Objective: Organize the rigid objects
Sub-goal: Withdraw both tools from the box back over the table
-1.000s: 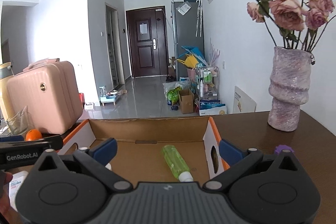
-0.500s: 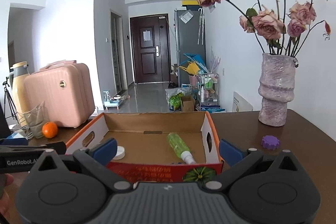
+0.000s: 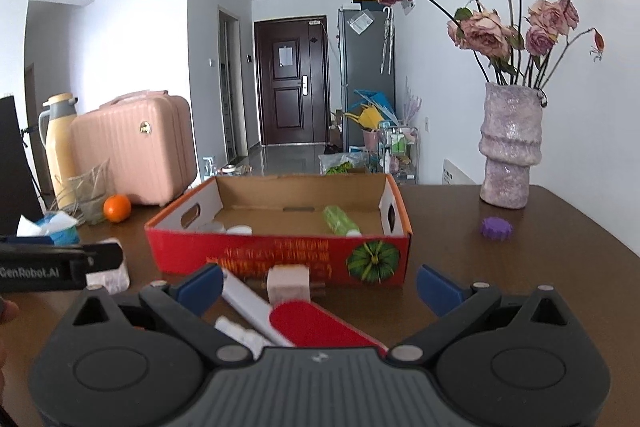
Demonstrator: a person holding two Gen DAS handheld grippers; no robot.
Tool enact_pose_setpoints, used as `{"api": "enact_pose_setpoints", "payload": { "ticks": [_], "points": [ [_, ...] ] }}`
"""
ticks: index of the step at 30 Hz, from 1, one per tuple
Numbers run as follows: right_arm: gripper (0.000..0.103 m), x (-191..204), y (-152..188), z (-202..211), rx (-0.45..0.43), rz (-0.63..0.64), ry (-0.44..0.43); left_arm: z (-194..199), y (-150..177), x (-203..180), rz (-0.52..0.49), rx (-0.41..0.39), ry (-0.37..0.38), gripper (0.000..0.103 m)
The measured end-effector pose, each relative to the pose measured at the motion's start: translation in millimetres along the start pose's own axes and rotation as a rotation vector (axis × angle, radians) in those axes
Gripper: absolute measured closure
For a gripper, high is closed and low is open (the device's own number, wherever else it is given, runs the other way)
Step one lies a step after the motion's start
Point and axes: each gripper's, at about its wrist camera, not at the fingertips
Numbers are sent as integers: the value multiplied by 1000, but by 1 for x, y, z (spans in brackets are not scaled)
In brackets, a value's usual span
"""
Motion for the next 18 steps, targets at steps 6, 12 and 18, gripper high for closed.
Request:
{"api": "enact_pose_setpoints", "payload": {
  "ticks": [6,12,18],
  "points": [
    [0,-9,19,8,33,-30,13,7,16,-1,-7,26,5,0],
    [0,-12,31,13,58,-35,19,12,25,-5,-18,37,12,0],
    [0,-17,32,17,50,-46,19,10,26,-10,-31,49,8,0]
  ]
}}
Point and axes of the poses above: each gripper's, at about its wrist camera, not at the fingertips, and z roughly against the way its jaws point, x to its left, y to its underside, and after that the axes turned 3 degrees about x, right-handed
